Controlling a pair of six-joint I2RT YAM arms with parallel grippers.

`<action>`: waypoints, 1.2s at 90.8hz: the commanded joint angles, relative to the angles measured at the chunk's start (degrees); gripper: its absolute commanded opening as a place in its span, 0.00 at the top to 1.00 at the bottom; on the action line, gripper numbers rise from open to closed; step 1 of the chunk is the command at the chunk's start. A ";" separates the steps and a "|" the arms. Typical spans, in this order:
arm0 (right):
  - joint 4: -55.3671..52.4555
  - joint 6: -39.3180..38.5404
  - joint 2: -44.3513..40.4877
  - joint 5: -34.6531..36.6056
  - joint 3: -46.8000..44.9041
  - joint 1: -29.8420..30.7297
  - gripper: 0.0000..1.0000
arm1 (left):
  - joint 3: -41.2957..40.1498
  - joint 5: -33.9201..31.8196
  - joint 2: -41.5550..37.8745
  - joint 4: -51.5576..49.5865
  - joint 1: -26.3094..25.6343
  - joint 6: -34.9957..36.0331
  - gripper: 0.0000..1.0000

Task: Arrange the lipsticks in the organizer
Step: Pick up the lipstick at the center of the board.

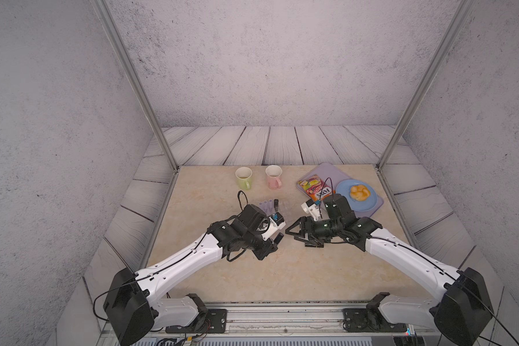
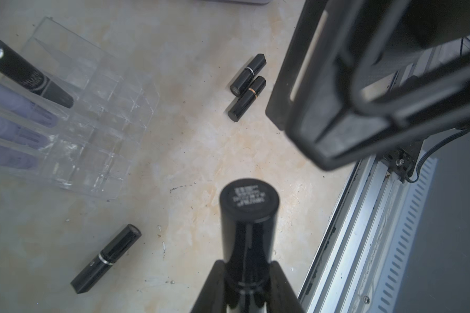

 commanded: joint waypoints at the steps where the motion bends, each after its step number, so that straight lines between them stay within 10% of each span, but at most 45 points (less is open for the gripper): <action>1: -0.04 0.51 1.07 -2.61 1.93 0.96 0.37 | 1.76 1.57 -0.15 -1.19 -0.17 1.46 0.89; 49: 2.84 3.70 7.73 -0.84 2.67 4.26 0.73 | 3.89 -0.25 0.96 -2.80 -0.85 0.59 0.88; 69: 12.66 10.48 7.41 0.46 -1.04 3.98 0.87 | 5.78 1.93 -0.59 -3.45 -0.79 -5.07 0.64; 89: 36.36 23.31 2.89 3.89 -13.38 -1.10 0.95 | 0.86 7.43 -7.83 0.72 10.73 -27.06 0.21; 109: 75.53 41.91 7.50 11.17 -24.19 -1.23 0.96 | -12.95 15.44 -11.85 28.52 14.86 -54.64 0.24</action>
